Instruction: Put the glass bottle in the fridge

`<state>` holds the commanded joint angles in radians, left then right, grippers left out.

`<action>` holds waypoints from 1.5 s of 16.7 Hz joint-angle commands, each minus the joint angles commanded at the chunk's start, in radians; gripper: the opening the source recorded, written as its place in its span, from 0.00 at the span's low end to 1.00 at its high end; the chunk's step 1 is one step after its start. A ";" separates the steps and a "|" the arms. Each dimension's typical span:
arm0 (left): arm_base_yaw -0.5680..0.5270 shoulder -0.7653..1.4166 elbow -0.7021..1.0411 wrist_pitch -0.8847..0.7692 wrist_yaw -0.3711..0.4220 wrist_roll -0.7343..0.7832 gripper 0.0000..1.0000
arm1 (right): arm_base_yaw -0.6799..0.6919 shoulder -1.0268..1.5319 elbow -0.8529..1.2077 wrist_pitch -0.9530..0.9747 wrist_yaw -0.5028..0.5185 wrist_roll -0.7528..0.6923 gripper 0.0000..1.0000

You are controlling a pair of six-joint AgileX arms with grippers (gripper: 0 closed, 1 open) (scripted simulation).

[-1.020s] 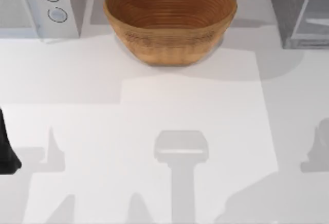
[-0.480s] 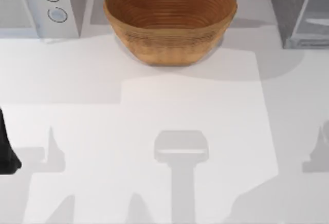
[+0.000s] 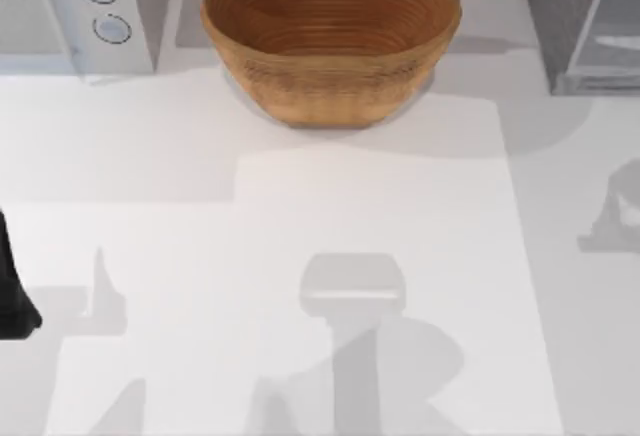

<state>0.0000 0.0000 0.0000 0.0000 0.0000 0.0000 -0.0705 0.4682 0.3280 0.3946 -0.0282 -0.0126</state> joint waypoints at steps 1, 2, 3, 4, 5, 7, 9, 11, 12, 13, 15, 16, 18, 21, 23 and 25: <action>0.000 0.000 0.000 0.000 0.000 0.000 1.00 | -0.013 0.103 0.057 0.070 -0.007 0.000 0.01; 0.000 0.000 0.000 0.000 0.000 0.000 1.00 | -0.027 0.216 0.114 0.140 -0.015 0.002 0.01; 0.000 0.000 0.000 0.000 0.000 0.000 1.00 | -0.041 0.336 0.172 0.210 -0.024 0.003 0.01; 0.000 0.000 0.000 0.000 0.000 0.000 1.00 | -0.055 0.462 0.228 0.278 -0.035 0.005 0.01; 0.000 0.000 0.000 0.000 0.000 0.000 1.00 | -0.070 0.591 0.283 0.345 -0.047 0.008 0.01; 0.000 0.000 0.000 0.000 0.000 0.000 1.00 | -0.098 0.847 0.387 0.470 -0.075 0.014 0.01; 0.000 0.000 0.000 0.000 0.000 0.000 1.00 | -0.126 1.081 0.476 0.574 -0.107 0.020 0.01; 0.000 0.000 0.000 0.000 0.000 0.000 1.00 | -0.151 1.276 0.545 0.649 -0.140 0.024 0.01; 0.000 0.000 0.000 0.000 0.000 0.000 1.00 | -0.163 1.358 0.573 0.677 -0.157 0.026 0.01; 0.000 0.000 0.000 0.000 0.000 0.000 1.00 | -0.173 1.430 0.596 0.698 -0.172 0.027 0.01; 0.000 0.000 0.000 0.000 0.000 0.000 1.00 | -0.191 1.543 0.629 0.725 -0.200 0.028 0.01; 0.000 0.000 0.000 0.000 0.000 0.000 1.00 | -0.198 1.583 0.640 0.732 -0.211 0.028 0.01; 0.000 0.000 0.000 0.000 0.000 0.000 1.00 | -0.207 1.632 0.653 0.735 -0.226 0.027 0.01; 0.000 0.000 0.000 0.000 0.000 0.000 1.00 | -0.209 1.641 0.655 0.735 -0.229 0.027 0.01; 0.000 0.000 0.000 0.000 0.000 0.000 1.00 | -0.204 1.641 0.649 0.733 -0.227 0.029 0.01; 0.000 0.000 0.000 0.000 0.000 0.000 1.00 | -0.203 1.653 0.664 0.726 -0.226 0.029 0.01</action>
<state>0.0000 0.0000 0.0000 0.0000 0.0000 0.0000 -0.2731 2.1215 0.9919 1.1203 -0.2541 0.0160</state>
